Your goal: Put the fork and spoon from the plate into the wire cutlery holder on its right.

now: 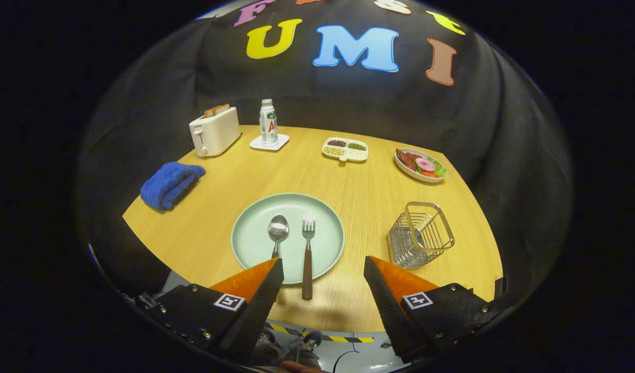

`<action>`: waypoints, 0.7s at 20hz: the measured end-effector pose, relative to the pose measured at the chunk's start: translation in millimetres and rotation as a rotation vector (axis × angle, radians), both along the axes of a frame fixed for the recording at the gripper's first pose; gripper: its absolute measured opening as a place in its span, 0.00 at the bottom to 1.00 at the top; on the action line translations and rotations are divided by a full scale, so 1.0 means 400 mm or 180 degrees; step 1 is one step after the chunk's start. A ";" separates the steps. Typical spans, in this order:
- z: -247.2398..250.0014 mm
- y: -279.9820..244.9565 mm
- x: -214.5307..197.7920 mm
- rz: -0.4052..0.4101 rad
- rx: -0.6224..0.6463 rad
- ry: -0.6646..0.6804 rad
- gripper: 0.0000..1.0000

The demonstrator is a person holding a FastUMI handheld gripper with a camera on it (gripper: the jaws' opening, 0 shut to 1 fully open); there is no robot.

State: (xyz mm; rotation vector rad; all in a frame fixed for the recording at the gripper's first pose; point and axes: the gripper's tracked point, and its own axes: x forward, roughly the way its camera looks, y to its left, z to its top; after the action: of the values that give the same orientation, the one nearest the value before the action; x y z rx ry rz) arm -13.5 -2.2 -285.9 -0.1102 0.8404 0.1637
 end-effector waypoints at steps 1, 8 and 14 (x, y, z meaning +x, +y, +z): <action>-0.018 -0.004 -0.007 0.0027 -0.0031 0.0085 0.95; -0.108 -0.017 -0.033 0.0165 -0.0239 0.0461 0.95; -0.159 -0.003 -0.014 0.0335 -0.0284 0.0665 0.90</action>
State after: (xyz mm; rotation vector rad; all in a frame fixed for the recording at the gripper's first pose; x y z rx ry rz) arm -19.1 -3.4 -349.7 -0.2240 1.0513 0.2396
